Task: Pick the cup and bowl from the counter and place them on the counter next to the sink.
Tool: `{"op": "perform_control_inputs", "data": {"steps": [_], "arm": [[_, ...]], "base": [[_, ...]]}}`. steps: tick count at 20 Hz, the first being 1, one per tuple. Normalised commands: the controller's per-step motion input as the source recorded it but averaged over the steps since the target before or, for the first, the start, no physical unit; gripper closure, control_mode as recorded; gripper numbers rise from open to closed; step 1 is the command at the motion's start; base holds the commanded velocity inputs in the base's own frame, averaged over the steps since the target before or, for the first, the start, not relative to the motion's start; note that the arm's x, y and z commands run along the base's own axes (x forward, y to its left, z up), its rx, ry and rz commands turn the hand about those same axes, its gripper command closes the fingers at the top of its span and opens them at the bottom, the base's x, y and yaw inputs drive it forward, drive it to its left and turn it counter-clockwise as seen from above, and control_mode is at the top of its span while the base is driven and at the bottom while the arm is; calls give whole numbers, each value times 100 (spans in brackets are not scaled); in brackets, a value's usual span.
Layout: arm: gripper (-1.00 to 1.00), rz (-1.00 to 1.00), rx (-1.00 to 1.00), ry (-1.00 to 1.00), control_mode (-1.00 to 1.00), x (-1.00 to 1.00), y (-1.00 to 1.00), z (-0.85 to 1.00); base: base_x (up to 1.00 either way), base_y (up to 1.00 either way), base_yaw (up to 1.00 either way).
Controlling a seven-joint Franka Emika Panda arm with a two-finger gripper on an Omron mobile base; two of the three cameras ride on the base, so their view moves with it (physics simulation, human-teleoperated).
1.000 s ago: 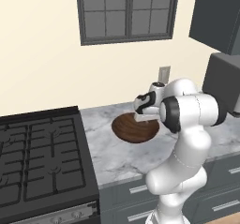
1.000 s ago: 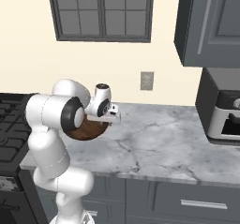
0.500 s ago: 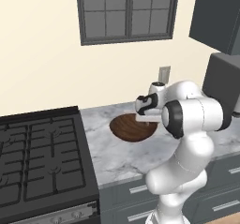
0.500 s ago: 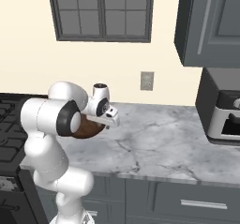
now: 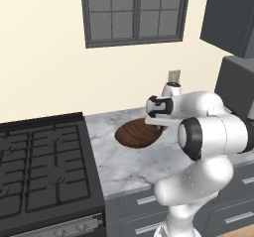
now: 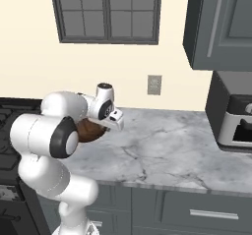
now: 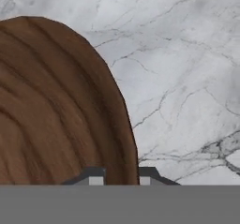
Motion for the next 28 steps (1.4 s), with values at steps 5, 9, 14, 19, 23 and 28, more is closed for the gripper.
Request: {"op": "perform_control_inputs", "data": {"steps": [5, 9, 14, 19, 23, 28], "arm": [[100, 3, 10, -8, -100, -20, 0, 55], [100, 5, 8, 0, -100, -11, 0, 48], [100, 7, 12, 0, -100, -21, 0, 40], [100, 7, 16, -1, -100, -46, 0, 64], [100, 6, 14, -1, -100, -58, 0, 70], [100, 4, 13, -3, -100, -53, 0, 63]], "base": [[0, 0, 0], [0, 0, 0], [0, 0, 0], [0, 0, 0], [0, 0, 0], [0, 0, 0]]}}
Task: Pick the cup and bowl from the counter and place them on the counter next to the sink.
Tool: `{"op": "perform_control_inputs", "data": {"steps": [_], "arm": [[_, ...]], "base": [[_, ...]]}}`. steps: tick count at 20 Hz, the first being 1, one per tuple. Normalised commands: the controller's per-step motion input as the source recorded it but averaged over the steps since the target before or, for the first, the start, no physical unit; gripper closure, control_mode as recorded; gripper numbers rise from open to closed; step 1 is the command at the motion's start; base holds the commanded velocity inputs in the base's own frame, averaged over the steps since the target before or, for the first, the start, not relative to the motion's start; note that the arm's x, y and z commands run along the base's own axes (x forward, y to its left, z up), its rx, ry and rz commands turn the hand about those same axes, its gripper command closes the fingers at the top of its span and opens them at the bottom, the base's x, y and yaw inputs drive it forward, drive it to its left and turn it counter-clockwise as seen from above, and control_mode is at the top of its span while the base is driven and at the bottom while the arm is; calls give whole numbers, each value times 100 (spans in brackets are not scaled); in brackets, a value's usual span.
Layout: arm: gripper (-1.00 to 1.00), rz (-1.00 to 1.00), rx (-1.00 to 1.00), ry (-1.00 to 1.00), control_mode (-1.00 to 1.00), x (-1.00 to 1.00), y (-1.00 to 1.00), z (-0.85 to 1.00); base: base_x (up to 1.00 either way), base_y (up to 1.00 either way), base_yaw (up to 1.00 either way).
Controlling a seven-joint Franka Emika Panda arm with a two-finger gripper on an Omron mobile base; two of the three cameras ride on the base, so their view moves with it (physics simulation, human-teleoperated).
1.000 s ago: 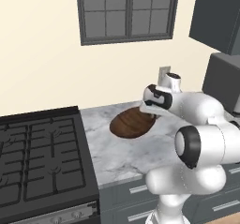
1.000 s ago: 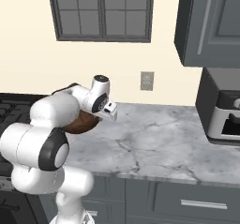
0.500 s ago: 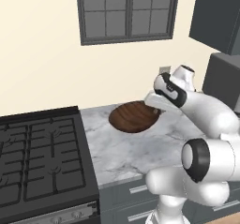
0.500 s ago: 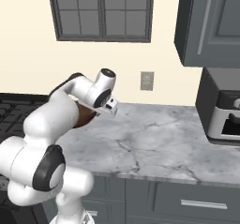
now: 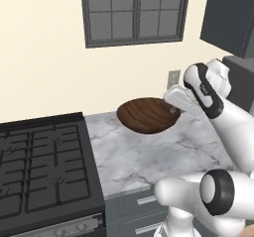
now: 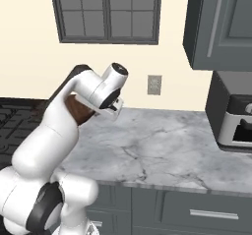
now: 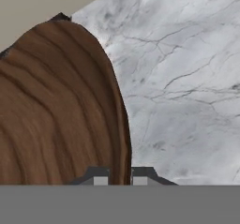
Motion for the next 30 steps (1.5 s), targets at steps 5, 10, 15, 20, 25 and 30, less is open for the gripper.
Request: {"op": "perform_control_inputs", "data": {"steps": [5, 10, 15, 20, 25, 30], "arm": [[100, 2, 7, -2, -100, -50, 0, 37], [100, 0, 0, 0, -100, 0, 0, 0], [100, 0, 0, 0, -100, 0, 0, 0], [100, 0, 0, 0, 100, 0, 0, 0], [100, 0, 0, 0, 100, 0, 0, 0], [100, 0, 0, 0, 100, 0, 0, 0]], "base": [[0, 0, 0], [0, 0, 0], [0, 0, 0], [-3, 0, 0], [-91, 0, -1], [-100, 0, 0]]}}
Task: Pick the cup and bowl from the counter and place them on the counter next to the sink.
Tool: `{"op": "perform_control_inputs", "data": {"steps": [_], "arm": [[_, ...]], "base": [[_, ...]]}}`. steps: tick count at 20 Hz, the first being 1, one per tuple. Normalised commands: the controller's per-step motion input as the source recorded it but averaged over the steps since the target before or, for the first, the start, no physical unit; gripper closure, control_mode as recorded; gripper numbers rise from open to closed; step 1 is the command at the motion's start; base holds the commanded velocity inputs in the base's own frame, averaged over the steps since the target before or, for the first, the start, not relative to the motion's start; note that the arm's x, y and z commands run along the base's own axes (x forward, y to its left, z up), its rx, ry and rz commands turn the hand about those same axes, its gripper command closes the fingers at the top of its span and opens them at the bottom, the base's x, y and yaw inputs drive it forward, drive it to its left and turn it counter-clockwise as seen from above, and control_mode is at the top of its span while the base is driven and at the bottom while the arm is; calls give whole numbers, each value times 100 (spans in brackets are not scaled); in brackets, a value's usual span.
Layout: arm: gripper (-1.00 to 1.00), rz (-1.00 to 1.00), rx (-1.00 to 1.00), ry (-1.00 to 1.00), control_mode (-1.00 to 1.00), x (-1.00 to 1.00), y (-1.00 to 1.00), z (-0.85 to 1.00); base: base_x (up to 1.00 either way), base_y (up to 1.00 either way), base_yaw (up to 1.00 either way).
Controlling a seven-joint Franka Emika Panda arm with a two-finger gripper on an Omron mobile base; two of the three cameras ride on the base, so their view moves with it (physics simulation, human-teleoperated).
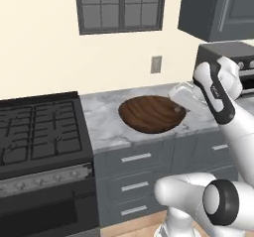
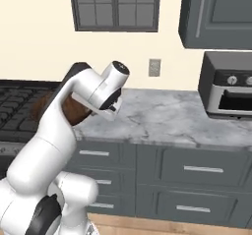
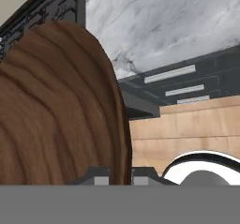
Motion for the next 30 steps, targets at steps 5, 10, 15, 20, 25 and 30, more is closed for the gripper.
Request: {"op": "perform_control_inputs", "data": {"steps": [5, 10, 15, 20, 25, 30], "arm": [[100, 0, 0, 0, 100, 0, 0, 0], [100, 0, 0, 0, 100, 0, 0, 0], [100, 0, 0, 0, 100, 0, 0, 0], [100, 0, 0, 0, 100, 0, 0, 0], [100, 0, 0, 0, 100, 0, 0, 0], [100, 0, 0, 0, 100, 0, 0, 0]], "base": [[-11, 0, 27], [16, 0, 96], [0, 0, 100], [0, 0, 100], [2, 0, 100], [13, 0, 100]]}}
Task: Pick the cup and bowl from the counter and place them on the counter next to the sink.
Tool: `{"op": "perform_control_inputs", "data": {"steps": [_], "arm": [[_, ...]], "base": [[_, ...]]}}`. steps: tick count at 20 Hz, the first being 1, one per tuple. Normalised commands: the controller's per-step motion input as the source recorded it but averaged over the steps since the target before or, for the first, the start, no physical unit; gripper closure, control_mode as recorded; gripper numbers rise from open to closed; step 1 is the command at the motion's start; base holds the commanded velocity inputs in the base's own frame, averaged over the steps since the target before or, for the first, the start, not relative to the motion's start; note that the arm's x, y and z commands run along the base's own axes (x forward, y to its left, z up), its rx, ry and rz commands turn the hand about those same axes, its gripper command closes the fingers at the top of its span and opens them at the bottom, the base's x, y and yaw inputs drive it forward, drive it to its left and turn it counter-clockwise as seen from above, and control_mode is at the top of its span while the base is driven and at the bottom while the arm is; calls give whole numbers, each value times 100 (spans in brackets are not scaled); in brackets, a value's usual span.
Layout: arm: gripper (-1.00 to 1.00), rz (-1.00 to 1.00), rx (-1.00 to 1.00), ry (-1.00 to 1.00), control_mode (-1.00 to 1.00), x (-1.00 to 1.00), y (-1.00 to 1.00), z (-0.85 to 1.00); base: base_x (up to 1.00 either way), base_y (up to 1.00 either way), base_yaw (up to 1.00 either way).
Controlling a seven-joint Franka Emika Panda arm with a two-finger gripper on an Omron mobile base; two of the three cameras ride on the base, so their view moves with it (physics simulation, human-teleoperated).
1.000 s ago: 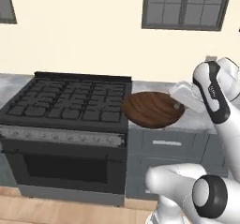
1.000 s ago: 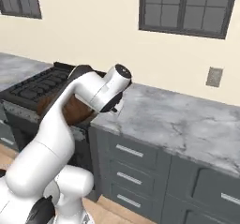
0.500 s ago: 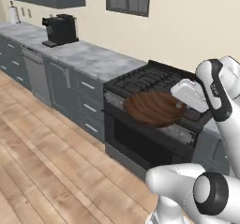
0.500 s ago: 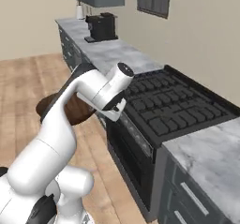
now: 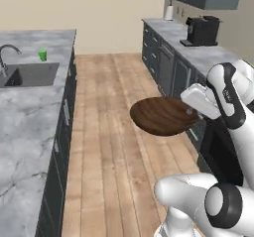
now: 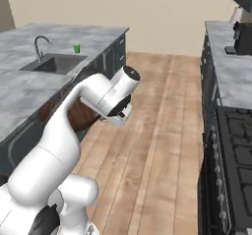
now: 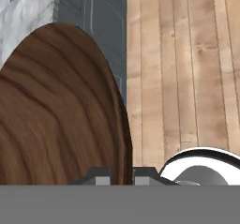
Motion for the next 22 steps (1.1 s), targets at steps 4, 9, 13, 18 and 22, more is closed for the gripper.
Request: {"op": "perform_control_inputs", "data": {"steps": [4, 9, 13, 18, 22], "arm": [[100, 0, 0, 0, 100, 0, 0, 0], [100, 0, 0, 0, 100, 0, 0, 0], [100, 0, 0, 0, 100, 0, 0, 0], [100, 0, 0, 0, 100, 0, 0, 0], [100, 0, 0, 0, 100, 0, 0, 0]], "base": [[44, -6, 96], [85, -73, 59], [97, -100, 46], [100, -96, 49], [89, -82, 50]]}}
